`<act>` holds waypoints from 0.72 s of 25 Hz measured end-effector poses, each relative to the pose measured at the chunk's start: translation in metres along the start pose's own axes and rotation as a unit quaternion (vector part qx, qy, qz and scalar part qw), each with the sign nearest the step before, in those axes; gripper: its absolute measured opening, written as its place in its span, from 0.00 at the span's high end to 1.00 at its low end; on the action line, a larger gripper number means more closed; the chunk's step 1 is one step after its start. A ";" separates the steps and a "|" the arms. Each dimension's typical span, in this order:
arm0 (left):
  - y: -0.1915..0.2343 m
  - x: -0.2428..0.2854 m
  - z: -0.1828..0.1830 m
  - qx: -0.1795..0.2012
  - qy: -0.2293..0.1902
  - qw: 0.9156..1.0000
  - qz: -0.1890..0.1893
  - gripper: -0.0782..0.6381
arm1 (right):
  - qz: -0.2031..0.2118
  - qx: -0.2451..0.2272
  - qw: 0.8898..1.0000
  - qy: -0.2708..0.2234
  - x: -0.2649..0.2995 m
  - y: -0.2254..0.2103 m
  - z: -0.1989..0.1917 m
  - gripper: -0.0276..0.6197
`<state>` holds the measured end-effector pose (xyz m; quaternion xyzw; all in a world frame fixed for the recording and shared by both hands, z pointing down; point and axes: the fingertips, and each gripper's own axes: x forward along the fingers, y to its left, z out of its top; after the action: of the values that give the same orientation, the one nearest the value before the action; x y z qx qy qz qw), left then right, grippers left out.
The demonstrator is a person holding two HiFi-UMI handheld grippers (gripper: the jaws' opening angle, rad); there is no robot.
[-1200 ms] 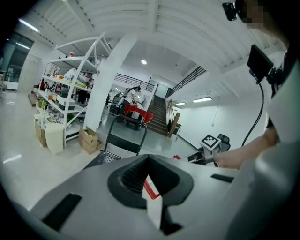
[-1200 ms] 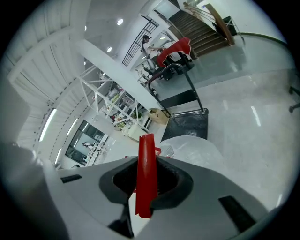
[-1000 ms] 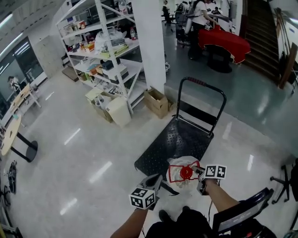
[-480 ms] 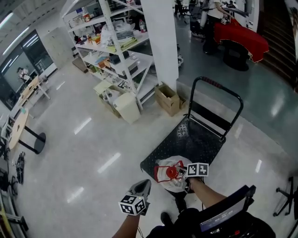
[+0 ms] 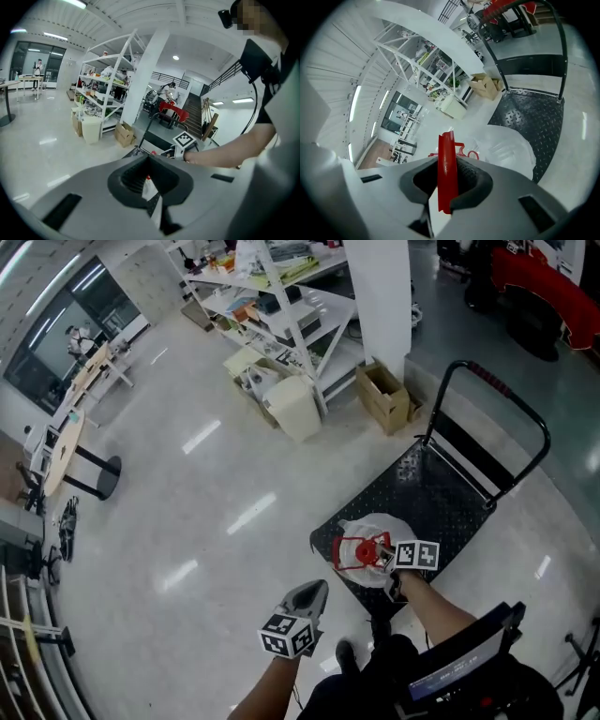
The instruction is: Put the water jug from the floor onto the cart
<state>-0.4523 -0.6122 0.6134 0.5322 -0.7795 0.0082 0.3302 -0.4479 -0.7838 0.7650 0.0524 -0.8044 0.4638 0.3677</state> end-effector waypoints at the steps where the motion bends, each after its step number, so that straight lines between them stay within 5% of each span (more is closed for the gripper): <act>1: 0.003 0.003 -0.001 -0.002 0.003 1.000 0.003 0.90 | 0.000 0.000 1.000 0.000 0.005 -0.004 0.004 0.86; 6: 0.012 0.013 -0.004 -0.013 0.011 1.000 0.011 0.90 | 0.007 0.004 1.000 -0.001 0.015 -0.014 0.022 0.86; 18: 0.005 0.021 0.008 -0.006 0.020 1.000 -0.001 0.90 | -0.054 0.065 0.996 -0.022 -0.035 -0.103 0.025 0.86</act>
<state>-0.4647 -0.6304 0.6198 0.5303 -0.7724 0.0137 0.3493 -0.3921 -0.8709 0.8077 0.1293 -0.7766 0.4931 0.3702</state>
